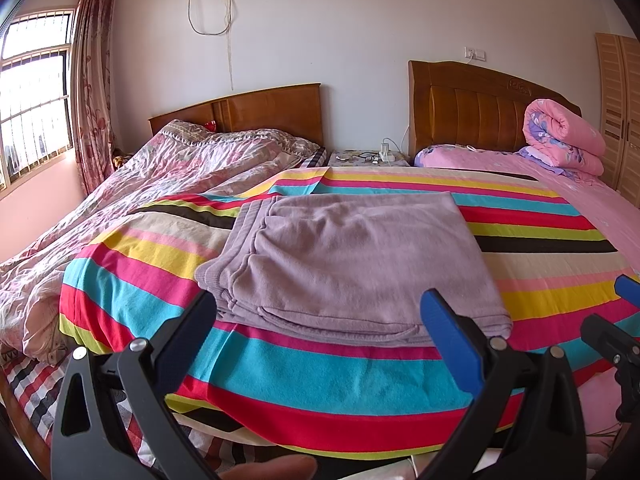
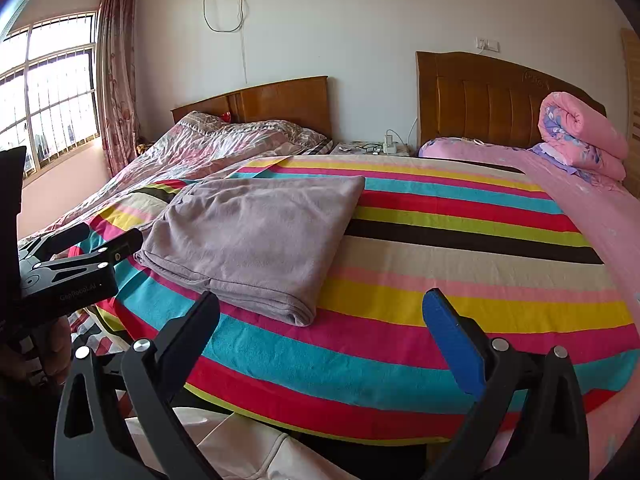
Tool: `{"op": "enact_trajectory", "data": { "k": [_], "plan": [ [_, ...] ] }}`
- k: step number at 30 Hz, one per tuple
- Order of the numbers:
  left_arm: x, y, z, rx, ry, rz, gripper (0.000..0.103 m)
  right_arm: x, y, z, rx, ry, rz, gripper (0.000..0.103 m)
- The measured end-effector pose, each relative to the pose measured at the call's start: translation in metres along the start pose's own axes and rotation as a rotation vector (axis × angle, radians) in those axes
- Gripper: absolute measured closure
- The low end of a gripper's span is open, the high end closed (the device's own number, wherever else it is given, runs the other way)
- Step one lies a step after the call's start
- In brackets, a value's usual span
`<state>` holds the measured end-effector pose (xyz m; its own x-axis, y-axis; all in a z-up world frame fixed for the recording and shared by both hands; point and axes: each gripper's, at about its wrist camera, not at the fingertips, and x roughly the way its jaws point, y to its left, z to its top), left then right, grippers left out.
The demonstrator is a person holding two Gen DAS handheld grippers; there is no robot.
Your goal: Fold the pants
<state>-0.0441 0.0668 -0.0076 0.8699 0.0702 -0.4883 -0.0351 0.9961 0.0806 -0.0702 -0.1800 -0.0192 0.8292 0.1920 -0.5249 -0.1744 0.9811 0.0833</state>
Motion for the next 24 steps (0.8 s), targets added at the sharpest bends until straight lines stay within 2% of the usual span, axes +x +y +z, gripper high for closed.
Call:
{"op": "enact_trajectory", "data": {
  "k": [10, 13, 24],
  "plan": [
    [0.0008, 0.0012, -0.0006, -0.002, 0.003, -0.002, 0.001, 0.0001, -0.0005, 0.0002, 0.000, 0.003, 0.001, 0.005],
    [-0.0020, 0.0036, -0.0041, -0.014, 0.000, 0.031, 0.001, 0.0007, -0.0003, -0.0022, 0.001, 0.007, 0.004, 0.005],
    [0.0045, 0.0094, -0.0036, -0.042, 0.036, 0.007, 0.001, -0.0013, -0.0017, -0.0039, 0.013, 0.010, 0.006, 0.005]
  ]
}}
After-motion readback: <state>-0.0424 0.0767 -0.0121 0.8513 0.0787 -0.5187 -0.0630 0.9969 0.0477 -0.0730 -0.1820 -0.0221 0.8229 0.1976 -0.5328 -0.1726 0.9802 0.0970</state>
